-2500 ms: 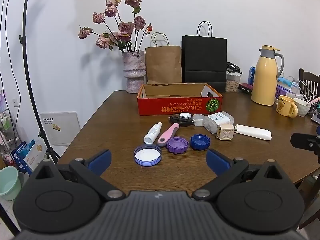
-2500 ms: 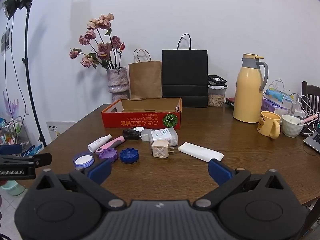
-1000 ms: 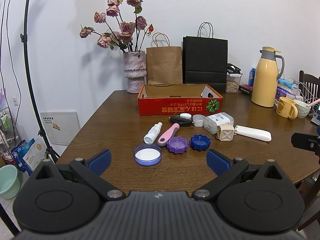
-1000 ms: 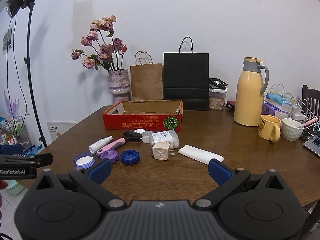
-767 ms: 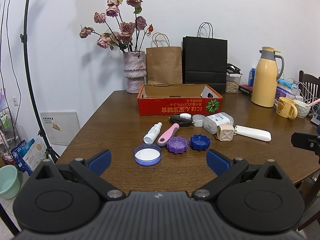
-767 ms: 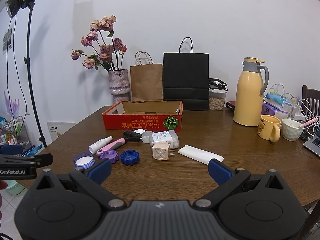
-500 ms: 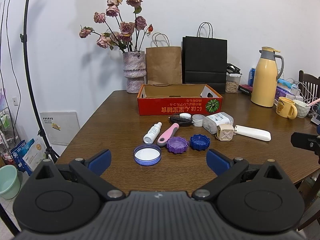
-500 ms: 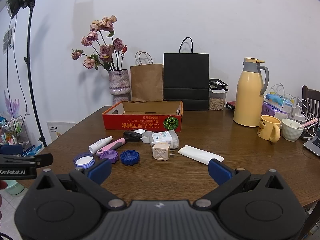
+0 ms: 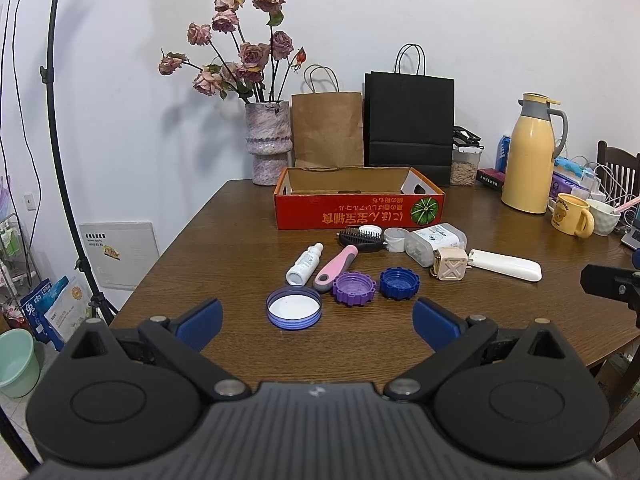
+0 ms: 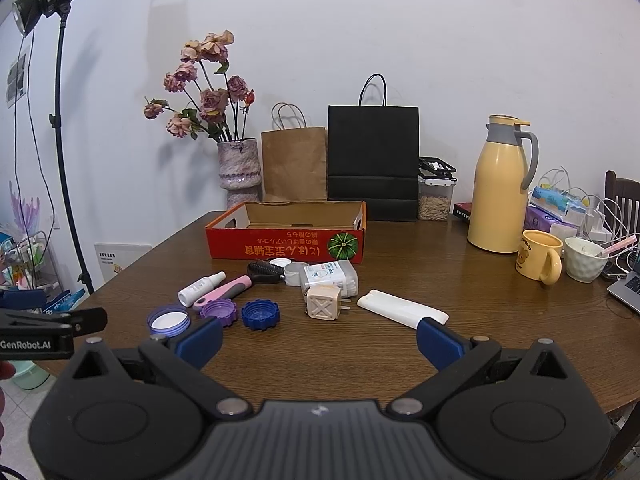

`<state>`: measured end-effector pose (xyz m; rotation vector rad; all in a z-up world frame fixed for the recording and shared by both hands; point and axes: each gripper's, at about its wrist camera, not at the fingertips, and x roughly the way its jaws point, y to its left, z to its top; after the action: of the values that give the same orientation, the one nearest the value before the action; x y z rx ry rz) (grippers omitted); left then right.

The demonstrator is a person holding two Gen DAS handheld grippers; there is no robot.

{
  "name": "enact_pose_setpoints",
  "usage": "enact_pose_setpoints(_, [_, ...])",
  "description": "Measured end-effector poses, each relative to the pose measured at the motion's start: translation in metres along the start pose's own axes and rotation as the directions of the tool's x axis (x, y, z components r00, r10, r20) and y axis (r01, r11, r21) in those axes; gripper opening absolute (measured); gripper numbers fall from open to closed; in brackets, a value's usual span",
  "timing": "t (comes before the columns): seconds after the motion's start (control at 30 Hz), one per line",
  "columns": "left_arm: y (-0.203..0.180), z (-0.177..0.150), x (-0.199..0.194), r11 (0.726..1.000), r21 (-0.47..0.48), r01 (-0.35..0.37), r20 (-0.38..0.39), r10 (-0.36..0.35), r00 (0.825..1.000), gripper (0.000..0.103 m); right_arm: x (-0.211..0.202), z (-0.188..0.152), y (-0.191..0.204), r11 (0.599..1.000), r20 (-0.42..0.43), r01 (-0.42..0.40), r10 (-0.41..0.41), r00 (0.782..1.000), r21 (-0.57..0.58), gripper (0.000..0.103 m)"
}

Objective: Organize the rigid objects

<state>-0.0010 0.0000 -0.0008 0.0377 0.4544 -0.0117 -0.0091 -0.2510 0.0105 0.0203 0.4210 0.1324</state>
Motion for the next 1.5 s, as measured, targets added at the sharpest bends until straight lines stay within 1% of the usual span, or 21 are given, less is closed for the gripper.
enact_pose_setpoints(0.43, [0.000,0.001,0.000,1.000,-0.002,0.001,-0.004,-0.001,1.000,0.103,0.001,-0.001,0.000,1.000,0.001,0.002,-0.002,1.000,-0.002,0.103])
enact_pose_setpoints(0.83, [0.003,-0.002,0.016,1.000,-0.019,0.006,-0.032,-0.007,0.999,0.103,0.005,-0.003,-0.002,1.000,0.004,0.006,-0.006,1.000,-0.005,0.103])
enact_pose_setpoints(0.97, [0.005,-0.004,0.026,1.000,-0.027,0.009,-0.050,-0.011,0.999,0.103,0.013,-0.005,-0.006,1.000,-0.003,0.006,-0.006,1.000,-0.005,0.103])
enact_pose_setpoints(1.1, [0.006,-0.007,0.038,1.000,-0.021,-0.008,-0.059,0.007,0.998,0.103,0.025,-0.006,-0.009,1.000,-0.015,0.008,-0.008,1.000,-0.005,0.103])
enact_pose_setpoints(1.33, [0.008,-0.008,0.062,1.000,-0.015,-0.012,-0.078,0.011,0.997,0.103,0.052,-0.009,-0.015,1.000,-0.044,0.001,-0.001,0.999,0.000,0.103])
enact_pose_setpoints(1.5, [0.009,-0.006,0.083,1.000,-0.012,-0.028,-0.088,0.027,0.996,0.103,0.072,-0.010,-0.018,1.000,-0.046,-0.023,0.023,0.999,0.004,0.103])
